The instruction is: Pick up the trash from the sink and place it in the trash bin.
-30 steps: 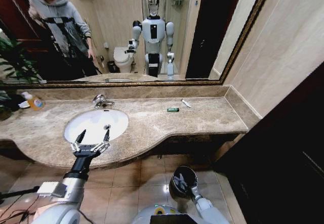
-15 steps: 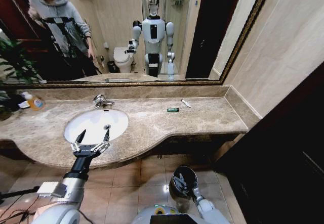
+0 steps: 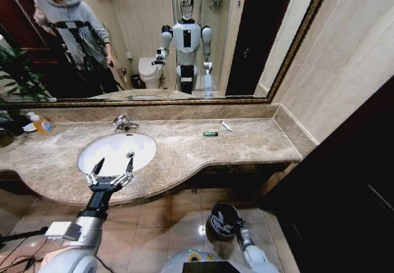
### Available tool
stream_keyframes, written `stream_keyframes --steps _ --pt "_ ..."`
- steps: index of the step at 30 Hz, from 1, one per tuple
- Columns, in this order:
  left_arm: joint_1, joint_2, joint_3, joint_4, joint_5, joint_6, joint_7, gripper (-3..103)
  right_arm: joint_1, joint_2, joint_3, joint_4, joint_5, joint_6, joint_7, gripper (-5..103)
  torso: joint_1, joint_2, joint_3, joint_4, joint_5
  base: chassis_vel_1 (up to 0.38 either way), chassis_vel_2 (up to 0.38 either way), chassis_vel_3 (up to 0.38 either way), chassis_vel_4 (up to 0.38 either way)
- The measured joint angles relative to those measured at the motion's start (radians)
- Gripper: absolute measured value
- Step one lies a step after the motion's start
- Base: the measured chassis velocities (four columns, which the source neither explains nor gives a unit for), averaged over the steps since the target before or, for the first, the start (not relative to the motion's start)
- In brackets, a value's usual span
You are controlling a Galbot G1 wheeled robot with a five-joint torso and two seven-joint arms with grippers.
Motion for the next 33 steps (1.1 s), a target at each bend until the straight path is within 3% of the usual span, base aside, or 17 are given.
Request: stream_keyframes --steps 2,6,10,17,22,26,27,31,33 --pt "0.0 0.0 0.0 0.0 0.0 0.0 0.0 100 -0.091 0.002 0.021 0.188 0.078 -0.003 0.025 100 0.0 0.0 0.0 0.0001 0.0001 0.0 0.0 0.0 0.0" --pt "0.0 0.0 0.0 0.0 0.0 0.0 0.0 100 -0.18 0.021 0.041 0.372 0.117 -0.016 0.051 100 0.0 0.0 0.0 0.0001 0.0 0.0 0.0 0.0 0.0" --pt "0.0 0.0 0.0 0.0 0.0 0.0 0.0 100 -0.361 0.067 0.055 0.729 0.133 -0.041 0.079 100 0.0 0.0 0.0 -0.0001 0.0 0.0 0.0 0.0 0.0" --pt "0.0 0.0 0.0 0.0 0.0 0.0 0.0 100 -0.372 0.13 -0.005 1.02 0.131 -0.031 0.042 100 0.0 0.0 0.0 -0.0002 -0.0003 0.0 0.0 0.0 0.0" --pt "0.0 0.0 0.0 0.0 0.0 0.0 0.0 100 -0.204 0.113 -0.017 1.026 0.138 -0.114 0.02 100 0.0 0.0 0.0 0.0001 -0.0001 0.0 0.0 0.0 0.0" --pt "0.0 0.0 0.0 0.0 0.0 0.0 0.0 100 0.017 0.001 -0.023 0.92 0.15 -0.237 -0.001 100 0.0 0.0 0.0 0.0001 -0.0001 0.0 0.0 0.0 0.0" --pt "0.0 0.0 0.0 0.0 0.0 0.0 0.0 100 0.017 0.001 -0.023 0.92 0.15 -0.237 -0.001 100 0.0 0.0 0.0 0.0001 -0.0001 0.0 0.0 0.0 0.0" --pt "0.0 0.0 0.0 0.0 0.0 0.0 0.0 100 0.22 -0.122 -0.068 0.745 0.113 -0.311 -0.019 100 0.0 0.0 0.0 0.0001 0.0002 0.0 0.0 0.0 0.0" --pt "0.0 0.0 0.0 0.0 0.0 0.0 0.0 100 0.255 -0.136 -0.082 0.713 0.114 -0.322 -0.016 100 0.0 0.0 0.0 0.0001 0.0003 0.0 0.0 0.0 0.0"
